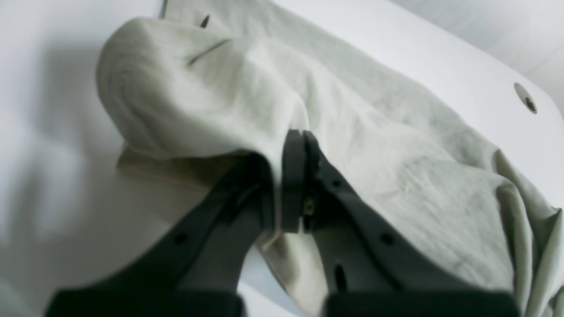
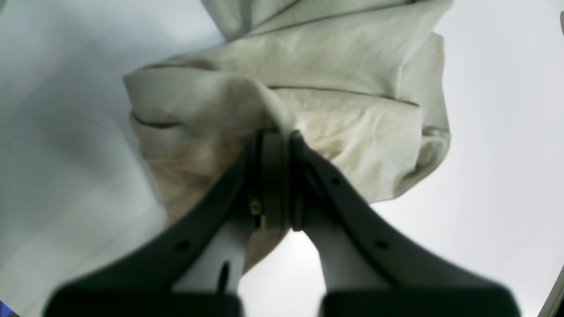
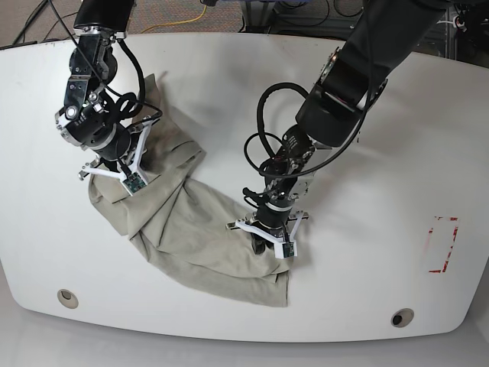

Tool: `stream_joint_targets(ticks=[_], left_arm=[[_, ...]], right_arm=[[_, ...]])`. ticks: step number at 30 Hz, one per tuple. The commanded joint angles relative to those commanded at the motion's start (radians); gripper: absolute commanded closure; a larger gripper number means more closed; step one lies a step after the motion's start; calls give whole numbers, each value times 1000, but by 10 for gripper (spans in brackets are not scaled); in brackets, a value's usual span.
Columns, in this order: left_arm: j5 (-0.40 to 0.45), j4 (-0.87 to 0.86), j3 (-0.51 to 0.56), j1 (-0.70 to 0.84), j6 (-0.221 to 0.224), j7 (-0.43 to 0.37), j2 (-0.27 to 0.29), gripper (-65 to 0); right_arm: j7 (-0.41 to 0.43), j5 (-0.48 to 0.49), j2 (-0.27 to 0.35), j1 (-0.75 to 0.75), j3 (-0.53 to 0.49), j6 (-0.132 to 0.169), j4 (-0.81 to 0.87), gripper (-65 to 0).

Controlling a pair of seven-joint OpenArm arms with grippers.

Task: Layout the t-shirt on the table in an organized manner, then fold the t-shirt properly
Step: 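Lower the left gripper onto the shirt and grasp the fabric, then pull the held fabric with the left gripper away from the right gripper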

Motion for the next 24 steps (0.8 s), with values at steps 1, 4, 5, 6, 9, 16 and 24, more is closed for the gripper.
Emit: stream_joint_targets(ticks=[1,4,5,6,9,16,24], left_arm=[[0,44,-2,17,0,0,0,-7],[0,135,-2,64,0,5,-1,-7],[0,176,-2,80,2,20,-23,-7],[0,209,-2,92,2,35,-35,-7],[0,331,-5,155,2,68,-96,-6],[-6,628,-6,295,40,68,-291,-6],[-8,839,-81,400,40,68,-457,-6]], right_arm=[[0,0,0,0,0,0,0,-6],[0,0,0,14,0,0,0,-6],[0,0,-2,23,0,0,0,-6],[0,0,-2,26,0,0,0,-6],[0,0,-5,40,0,0,0,-6],[0,0,-8,66,-2,0,-2,-6],[0,0,-9,81,-3,0,-2,-6]])
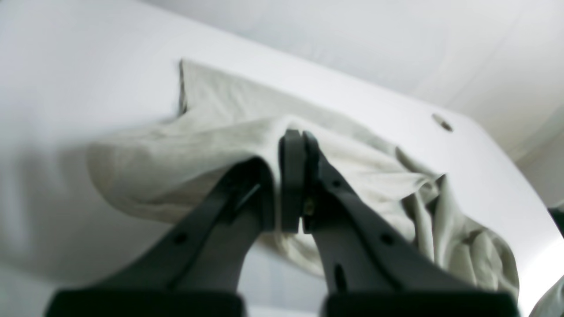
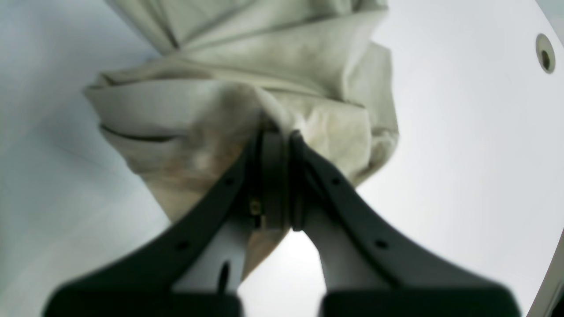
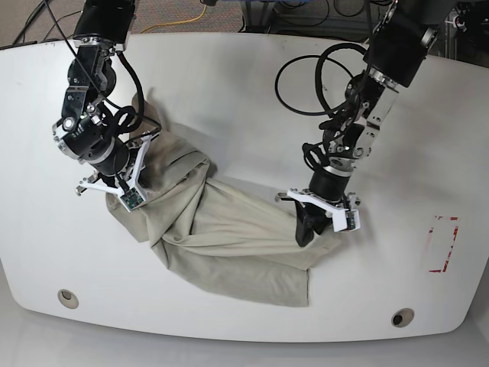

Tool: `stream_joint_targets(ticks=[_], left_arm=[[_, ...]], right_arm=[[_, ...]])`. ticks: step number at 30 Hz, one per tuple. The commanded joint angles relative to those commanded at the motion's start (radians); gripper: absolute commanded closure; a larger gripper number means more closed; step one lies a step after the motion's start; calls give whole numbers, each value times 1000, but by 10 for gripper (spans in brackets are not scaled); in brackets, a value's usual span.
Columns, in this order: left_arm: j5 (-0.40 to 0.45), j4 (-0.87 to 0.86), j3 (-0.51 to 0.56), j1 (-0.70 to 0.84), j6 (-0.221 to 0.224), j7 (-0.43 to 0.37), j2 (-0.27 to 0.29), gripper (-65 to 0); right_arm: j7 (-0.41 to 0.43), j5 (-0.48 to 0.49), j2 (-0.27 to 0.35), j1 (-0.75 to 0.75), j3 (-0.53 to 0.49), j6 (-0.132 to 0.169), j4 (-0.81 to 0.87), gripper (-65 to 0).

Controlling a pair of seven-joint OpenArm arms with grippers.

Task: Layout the t-shirt on the table in an organized manner, then fold the t-shirt properly
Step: 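Pull the held fabric with the left gripper away from the right gripper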

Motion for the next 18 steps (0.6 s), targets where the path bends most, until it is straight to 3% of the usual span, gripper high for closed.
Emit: stream_joint_targets(ticks=[5,14,18], left_arm=[[0,114,-69,57,0,20,-80,-6],[8,310,-219,71,-2,189,-92,-6],[6,336,-216,15,-2,207,-114,-6]], right_arm=[[0,0,0,23,2,0,0,-6],[-3,-2,0,133,8,0,5,-5],[-3,-2,0,204,9,0,5,-5]])
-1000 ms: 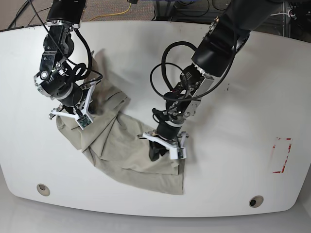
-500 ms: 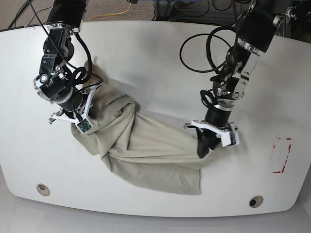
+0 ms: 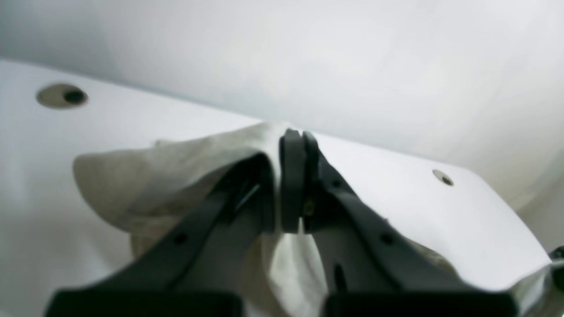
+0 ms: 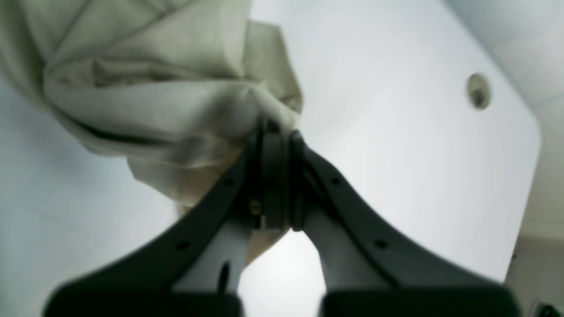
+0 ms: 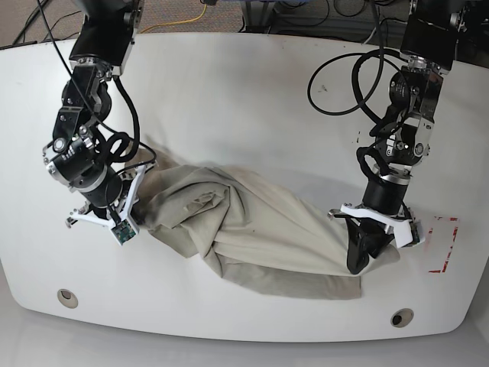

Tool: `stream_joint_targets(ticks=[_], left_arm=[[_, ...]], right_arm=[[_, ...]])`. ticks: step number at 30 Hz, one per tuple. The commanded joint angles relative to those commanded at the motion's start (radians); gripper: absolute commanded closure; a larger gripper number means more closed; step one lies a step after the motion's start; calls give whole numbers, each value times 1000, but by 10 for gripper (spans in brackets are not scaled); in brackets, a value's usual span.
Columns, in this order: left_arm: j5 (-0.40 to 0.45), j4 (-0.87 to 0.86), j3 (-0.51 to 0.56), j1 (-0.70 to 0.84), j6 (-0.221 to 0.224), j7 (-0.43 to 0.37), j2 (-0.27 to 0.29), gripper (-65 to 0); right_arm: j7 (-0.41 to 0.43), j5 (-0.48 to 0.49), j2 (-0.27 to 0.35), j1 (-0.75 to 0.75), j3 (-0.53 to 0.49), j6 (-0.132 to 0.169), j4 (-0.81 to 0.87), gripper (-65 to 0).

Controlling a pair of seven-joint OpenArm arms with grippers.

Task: Layout the t-shirt on the table in an organized manner, then fold the t-shirt properly
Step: 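Pull the held fabric with the left gripper away from the right gripper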

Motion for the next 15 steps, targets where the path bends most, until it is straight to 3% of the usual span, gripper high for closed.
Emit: stream_joint_targets(ticks=[5,15], left_arm=[[2,-2,60,-89,0,0,-57,-6],[-6,0,75,-279,0,0,-127,-8]], right_arm=[[0,-2,12,83,2,0,-3,-5],[-2,0,115,276,2,0,-5,-6]])
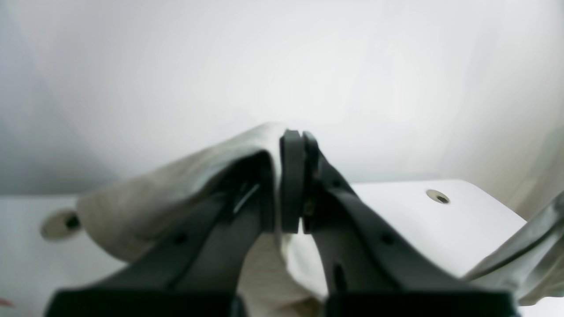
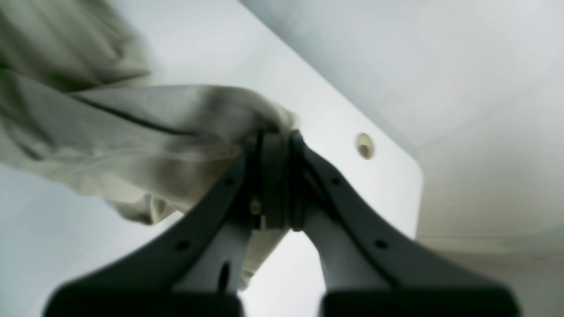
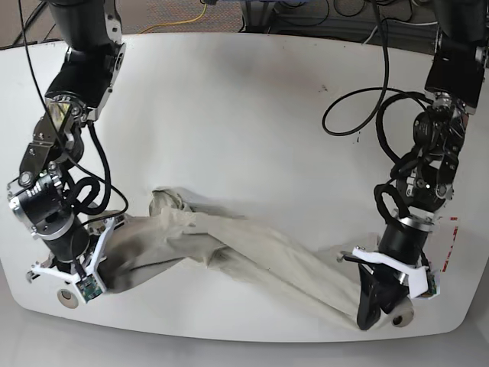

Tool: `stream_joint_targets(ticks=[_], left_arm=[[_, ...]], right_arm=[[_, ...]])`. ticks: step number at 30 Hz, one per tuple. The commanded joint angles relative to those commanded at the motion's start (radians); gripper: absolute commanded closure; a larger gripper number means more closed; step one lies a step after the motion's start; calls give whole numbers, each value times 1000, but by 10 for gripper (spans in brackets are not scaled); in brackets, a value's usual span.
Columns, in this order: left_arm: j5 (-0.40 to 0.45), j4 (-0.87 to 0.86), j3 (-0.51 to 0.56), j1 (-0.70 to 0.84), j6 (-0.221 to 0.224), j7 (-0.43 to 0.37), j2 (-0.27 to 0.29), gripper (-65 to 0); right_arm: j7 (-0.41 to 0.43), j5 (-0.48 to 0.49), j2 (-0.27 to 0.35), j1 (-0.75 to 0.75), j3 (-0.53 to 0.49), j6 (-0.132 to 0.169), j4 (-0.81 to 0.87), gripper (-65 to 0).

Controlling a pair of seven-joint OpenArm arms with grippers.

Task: Layout the t-shirt on the table in an organized manner, then fold the t-shirt properly
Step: 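Pull the held fabric with the left gripper away from the right gripper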

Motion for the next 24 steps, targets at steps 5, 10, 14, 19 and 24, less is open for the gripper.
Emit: stream_joint_targets(ticks=[5,10,14,19,24], left_arm=[[0,-5,0,-89,0,2,0,-8],[-52,-38,3,-187,2,2,0,-8],[-114,-72,2,-267,2,2,0,-8],[-161,-100,0,-371,2,3,-2,-8],[-219,-103,-5,-459,3,86,0,-8]], right_arm=[[0,0,28,120,-2,0,-29,-6],[0,0,69,282,-8,0,-147,-6],[0,2,87,385,-9,0,-239,-6],[0,2,104,514,-52,0,-354,-6],[6,2,117,635,-117,0,-442,-6]])
